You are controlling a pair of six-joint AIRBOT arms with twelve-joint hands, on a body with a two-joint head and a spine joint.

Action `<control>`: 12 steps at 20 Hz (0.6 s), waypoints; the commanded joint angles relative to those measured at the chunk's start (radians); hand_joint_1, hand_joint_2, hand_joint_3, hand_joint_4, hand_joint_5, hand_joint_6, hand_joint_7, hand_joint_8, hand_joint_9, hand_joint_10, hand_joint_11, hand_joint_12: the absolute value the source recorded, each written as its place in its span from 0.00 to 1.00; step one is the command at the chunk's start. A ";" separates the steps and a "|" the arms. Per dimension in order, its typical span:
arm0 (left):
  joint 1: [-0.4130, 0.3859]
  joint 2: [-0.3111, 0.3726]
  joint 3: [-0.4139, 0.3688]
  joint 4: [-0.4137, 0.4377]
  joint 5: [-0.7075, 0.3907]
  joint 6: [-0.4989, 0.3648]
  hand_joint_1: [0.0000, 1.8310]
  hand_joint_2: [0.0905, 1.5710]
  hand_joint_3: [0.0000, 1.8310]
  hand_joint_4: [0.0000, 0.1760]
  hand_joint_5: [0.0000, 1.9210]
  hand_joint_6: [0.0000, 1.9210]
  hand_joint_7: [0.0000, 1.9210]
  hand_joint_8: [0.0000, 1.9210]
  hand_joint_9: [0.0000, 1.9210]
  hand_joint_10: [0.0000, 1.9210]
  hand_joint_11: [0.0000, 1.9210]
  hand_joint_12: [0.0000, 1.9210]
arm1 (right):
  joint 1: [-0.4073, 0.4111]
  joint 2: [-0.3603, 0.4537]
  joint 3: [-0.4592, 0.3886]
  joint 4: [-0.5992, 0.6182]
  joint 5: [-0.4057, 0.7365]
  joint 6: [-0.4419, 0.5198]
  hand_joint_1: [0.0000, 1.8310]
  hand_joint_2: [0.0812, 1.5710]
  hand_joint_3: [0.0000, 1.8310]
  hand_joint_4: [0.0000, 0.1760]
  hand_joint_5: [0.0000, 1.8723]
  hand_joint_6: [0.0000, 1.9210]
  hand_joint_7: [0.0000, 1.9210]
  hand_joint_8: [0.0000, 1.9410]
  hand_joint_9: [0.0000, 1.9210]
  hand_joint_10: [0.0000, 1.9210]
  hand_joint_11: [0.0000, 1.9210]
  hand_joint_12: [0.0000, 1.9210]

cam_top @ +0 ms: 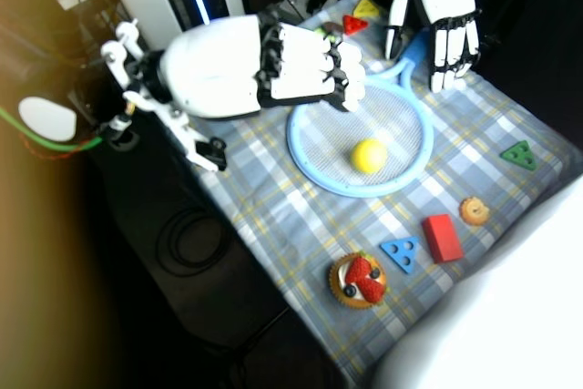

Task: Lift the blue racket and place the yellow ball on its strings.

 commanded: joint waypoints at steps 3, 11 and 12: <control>-0.003 0.019 -0.021 0.048 -0.148 -0.013 0.38 0.50 0.00 1.00 0.00 0.00 0.04 0.00 0.07 0.00 0.00 0.23 | -0.002 0.004 -0.001 0.058 0.124 -0.004 0.28 0.79 0.00 0.00 0.31 0.00 0.34 0.00 0.32 0.00 0.08 0.50; 0.119 0.245 -0.103 0.348 -0.639 -0.863 0.40 0.50 0.00 1.00 0.00 0.00 0.00 0.00 0.00 0.00 0.05 0.02 | -0.127 0.065 -0.064 0.245 0.325 -0.089 0.32 0.76 0.00 0.00 0.20 0.00 0.29 0.00 0.31 0.00 0.16 0.23; 0.126 0.247 -0.099 0.351 -0.655 -0.895 0.40 0.50 0.00 1.00 0.00 0.00 0.00 0.00 0.00 0.00 0.05 0.02 | -0.133 0.066 -0.066 0.252 0.333 -0.091 0.32 0.76 0.00 0.00 0.20 0.00 0.29 0.00 0.31 0.00 0.16 0.23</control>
